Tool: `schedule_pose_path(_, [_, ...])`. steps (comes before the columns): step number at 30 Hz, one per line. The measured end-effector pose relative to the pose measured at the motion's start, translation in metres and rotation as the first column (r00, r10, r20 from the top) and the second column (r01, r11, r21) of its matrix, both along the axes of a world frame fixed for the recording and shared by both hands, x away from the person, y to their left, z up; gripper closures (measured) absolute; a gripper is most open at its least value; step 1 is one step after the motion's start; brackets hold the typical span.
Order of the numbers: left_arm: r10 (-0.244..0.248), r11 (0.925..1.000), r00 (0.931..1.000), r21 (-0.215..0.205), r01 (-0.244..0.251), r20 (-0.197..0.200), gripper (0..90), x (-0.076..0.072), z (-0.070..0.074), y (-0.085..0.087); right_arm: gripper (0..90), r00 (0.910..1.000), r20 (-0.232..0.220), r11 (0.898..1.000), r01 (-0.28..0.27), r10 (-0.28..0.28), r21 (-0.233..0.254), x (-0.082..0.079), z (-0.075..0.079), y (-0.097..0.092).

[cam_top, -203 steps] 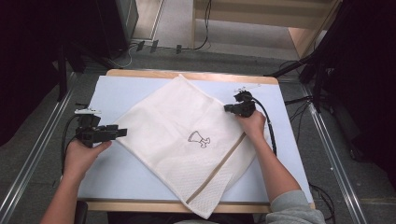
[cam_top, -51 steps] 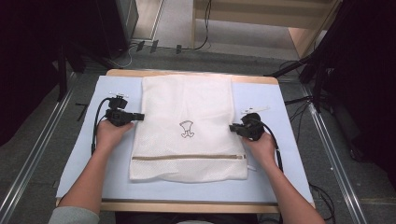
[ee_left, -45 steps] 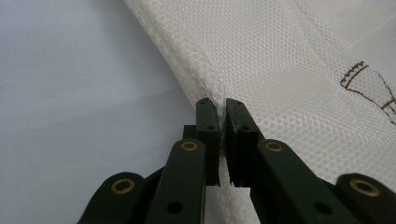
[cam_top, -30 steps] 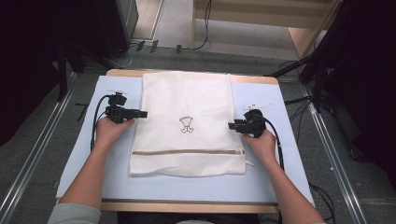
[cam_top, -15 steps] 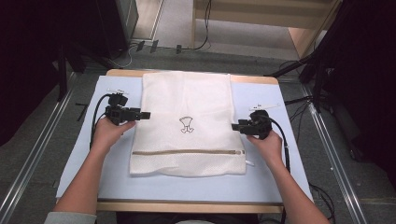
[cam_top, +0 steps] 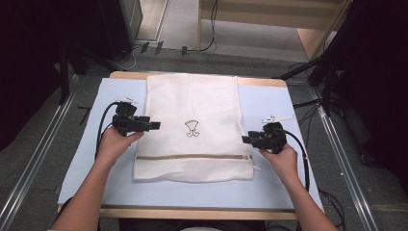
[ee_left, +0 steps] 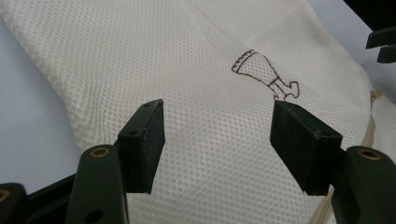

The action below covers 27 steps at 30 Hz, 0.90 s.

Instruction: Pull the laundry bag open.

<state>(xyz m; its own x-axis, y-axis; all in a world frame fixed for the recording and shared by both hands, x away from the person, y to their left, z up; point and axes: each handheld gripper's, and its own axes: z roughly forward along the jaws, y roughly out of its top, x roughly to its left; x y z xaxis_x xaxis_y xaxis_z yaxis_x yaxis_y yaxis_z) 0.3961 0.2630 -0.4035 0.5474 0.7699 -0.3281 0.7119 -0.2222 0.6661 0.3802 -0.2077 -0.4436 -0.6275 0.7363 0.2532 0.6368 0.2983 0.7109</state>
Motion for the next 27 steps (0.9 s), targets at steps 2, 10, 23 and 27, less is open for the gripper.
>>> schedule_pose_path(2, [-0.002, 1.0, 1.0, -0.007, 0.002, 0.002, 36.9, -0.003, 0.001, -0.002, 60.1, 0.9999, 0.002, 1.0, -0.011, 0.011, -0.011, -0.005, -0.001, 0.0])
schedule_pose_path(10, [-0.026, 0.9995, 0.9997, -0.016, 0.026, 0.001, 37.8, -0.01, 0.002, -0.015, 63.0, 0.9996, -0.011, 0.999, -0.028, 0.027, -0.039, -0.018, -0.004, -0.001])
schedule_pose_path(23, [-0.105, 0.9944, 0.9944, -0.01, 0.105, 0.001, 38.4, -0.014, 0.0, -0.046, 83.5, 0.9976, -0.067, 0.999, -0.017, 0.015, -0.034, -0.028, -0.012, -0.008])
schedule_pose_path(27, [-0.121, 0.9924, 0.9926, -0.023, 0.121, 0.004, 38.6, -0.014, 0.0, -0.054, 90.0, 0.9958, -0.09, 0.999, -0.019, 0.015, -0.042, -0.028, -0.016, -0.007])
